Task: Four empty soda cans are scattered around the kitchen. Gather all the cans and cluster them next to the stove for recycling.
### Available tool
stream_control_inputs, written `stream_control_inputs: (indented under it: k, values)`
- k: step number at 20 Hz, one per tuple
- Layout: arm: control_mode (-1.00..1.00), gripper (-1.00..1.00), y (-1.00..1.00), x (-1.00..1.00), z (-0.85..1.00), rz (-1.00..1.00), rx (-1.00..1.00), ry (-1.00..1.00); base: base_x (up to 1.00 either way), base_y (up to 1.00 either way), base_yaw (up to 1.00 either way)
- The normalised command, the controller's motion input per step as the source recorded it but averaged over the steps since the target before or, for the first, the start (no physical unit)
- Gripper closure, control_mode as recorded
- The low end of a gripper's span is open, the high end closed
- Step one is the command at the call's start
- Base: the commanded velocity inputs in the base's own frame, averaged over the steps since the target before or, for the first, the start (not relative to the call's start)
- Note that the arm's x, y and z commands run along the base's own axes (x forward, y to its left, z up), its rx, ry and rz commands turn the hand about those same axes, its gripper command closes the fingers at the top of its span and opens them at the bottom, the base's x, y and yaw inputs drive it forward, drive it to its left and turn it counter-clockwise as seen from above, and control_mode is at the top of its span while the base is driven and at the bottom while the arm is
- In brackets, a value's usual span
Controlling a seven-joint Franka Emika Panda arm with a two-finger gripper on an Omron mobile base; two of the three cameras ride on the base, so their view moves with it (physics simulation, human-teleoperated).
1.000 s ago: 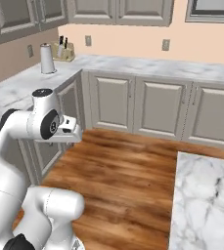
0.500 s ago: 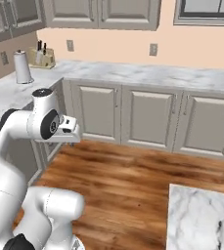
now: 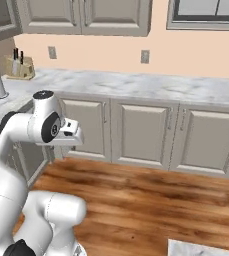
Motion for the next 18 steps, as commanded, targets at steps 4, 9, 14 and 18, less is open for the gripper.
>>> stream_control_inputs:
  k: [4,9,14,18]
  values:
    - [1.0,-1.0,0.0,0.0,0.0,0.0,0.0,0.0,0.88,0.26,-0.13]
    - [1.0,-1.0,0.0,0.0,0.0,0.0,0.0,0.0,0.86,0.26,-0.13]
    - [1.0,-1.0,0.0,0.0,0.0,0.0,0.0,0.0,0.86,0.2,-0.13]
    - [1.0,-1.0,0.0,0.0,0.0,0.0,0.0,0.0,0.86,0.14,-0.13]
